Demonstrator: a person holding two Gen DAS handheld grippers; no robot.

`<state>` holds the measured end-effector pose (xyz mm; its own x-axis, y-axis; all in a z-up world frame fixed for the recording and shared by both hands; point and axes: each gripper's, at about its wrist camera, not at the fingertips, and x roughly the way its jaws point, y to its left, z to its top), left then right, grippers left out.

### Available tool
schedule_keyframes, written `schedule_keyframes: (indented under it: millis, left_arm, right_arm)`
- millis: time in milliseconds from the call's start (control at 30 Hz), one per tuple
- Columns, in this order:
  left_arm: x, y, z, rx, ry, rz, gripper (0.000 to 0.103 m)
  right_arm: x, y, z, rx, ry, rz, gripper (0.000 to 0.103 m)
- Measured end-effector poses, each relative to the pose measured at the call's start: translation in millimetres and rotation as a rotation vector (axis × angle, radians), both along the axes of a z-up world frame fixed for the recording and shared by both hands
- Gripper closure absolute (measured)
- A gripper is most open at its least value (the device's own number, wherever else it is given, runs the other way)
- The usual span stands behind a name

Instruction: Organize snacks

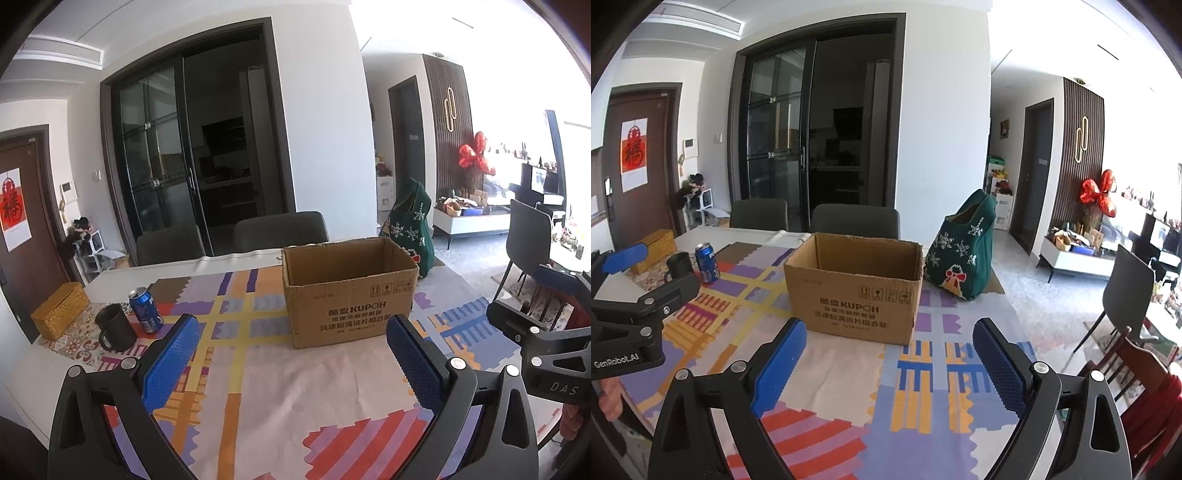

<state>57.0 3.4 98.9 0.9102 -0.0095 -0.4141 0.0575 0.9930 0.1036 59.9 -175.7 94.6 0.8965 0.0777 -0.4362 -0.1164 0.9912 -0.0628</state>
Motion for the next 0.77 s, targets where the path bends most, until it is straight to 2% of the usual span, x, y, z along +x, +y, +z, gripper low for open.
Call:
schedule_keyframes:
  millis: [767]
  left_arm:
    - [-2.8, -1.2, 2.2, -0.008, -0.005, 0.005, 0.000]
  right_arm:
    - [-4.4, -1.8, -1.7, 0.032, 0.008, 0.016, 0.011]
